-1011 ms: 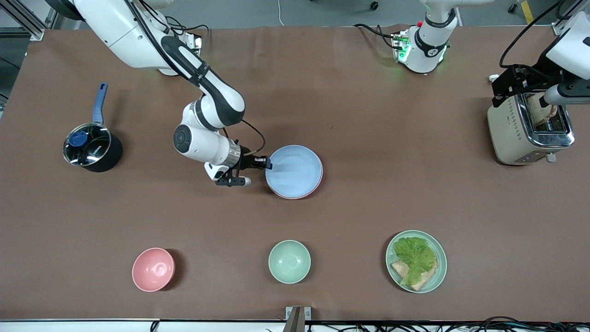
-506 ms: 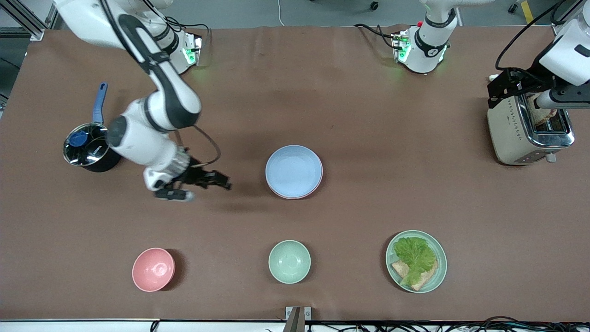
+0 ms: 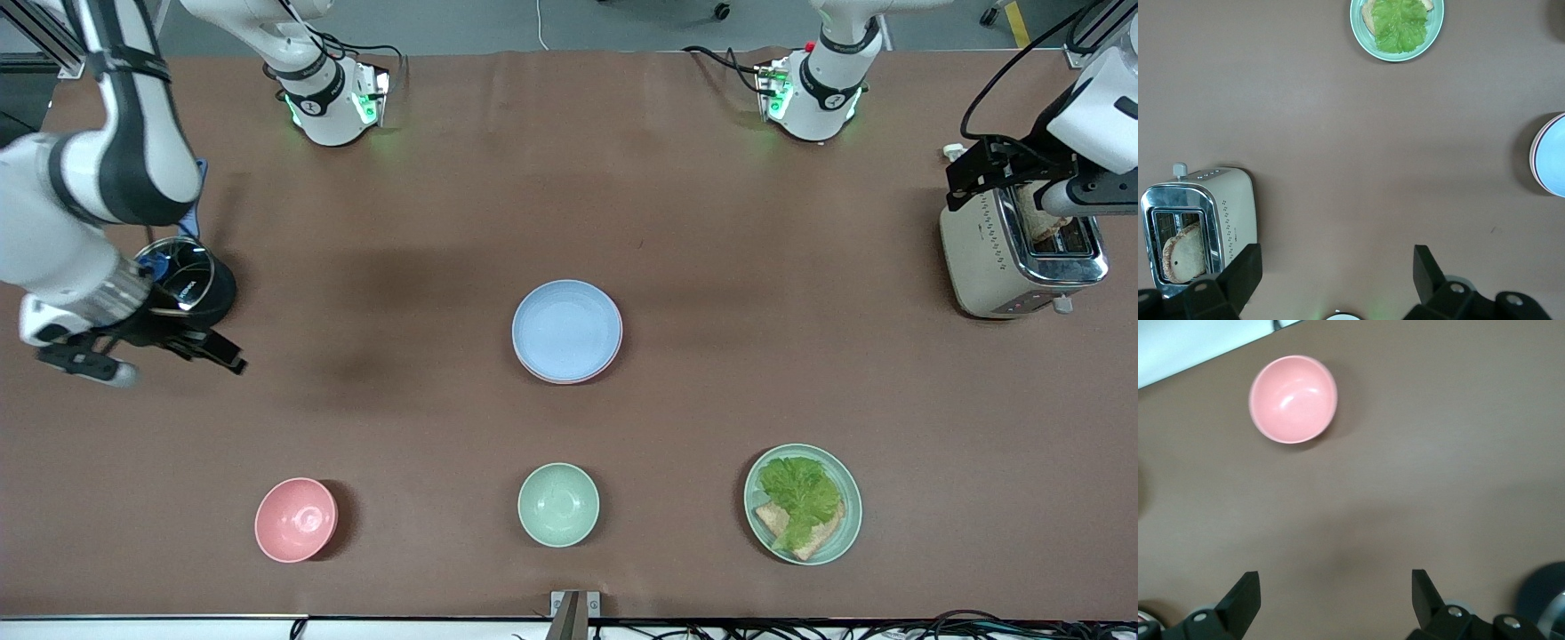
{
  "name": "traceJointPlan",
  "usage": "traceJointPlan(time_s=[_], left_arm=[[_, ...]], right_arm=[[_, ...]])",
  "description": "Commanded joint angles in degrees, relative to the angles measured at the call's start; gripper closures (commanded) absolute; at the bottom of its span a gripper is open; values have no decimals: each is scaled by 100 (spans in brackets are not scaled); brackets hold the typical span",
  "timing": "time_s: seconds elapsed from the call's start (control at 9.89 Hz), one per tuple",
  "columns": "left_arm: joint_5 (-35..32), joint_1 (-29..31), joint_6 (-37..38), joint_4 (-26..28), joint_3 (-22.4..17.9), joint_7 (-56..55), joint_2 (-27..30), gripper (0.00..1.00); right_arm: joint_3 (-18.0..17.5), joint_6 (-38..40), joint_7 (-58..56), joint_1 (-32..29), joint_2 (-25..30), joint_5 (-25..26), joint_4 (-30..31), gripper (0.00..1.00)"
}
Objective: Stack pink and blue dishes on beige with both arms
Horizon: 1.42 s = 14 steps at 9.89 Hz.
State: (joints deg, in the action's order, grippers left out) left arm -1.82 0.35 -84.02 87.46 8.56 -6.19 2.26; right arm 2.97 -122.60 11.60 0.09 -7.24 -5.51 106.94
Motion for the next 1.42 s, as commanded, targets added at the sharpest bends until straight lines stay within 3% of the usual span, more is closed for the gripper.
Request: traceJointPlan(time_s=[0.0, 0.2, 0.51, 1.31], left_arm=[[112, 36, -61, 420, -12, 65, 178, 0], [138, 44, -132, 518, -12, 65, 239, 0], [138, 36, -106, 343, -21, 205, 170, 0], [156, 36, -62, 105, -30, 347, 20, 0]], right_arm=[[19, 1197, 53, -202, 91, 532, -908, 0], [308, 1982, -78, -229, 459, 560, -1323, 0], [389, 3361, -730, -220, 1057, 569, -1728, 0], [345, 3479, -799, -176, 1085, 587, -1834, 0]])
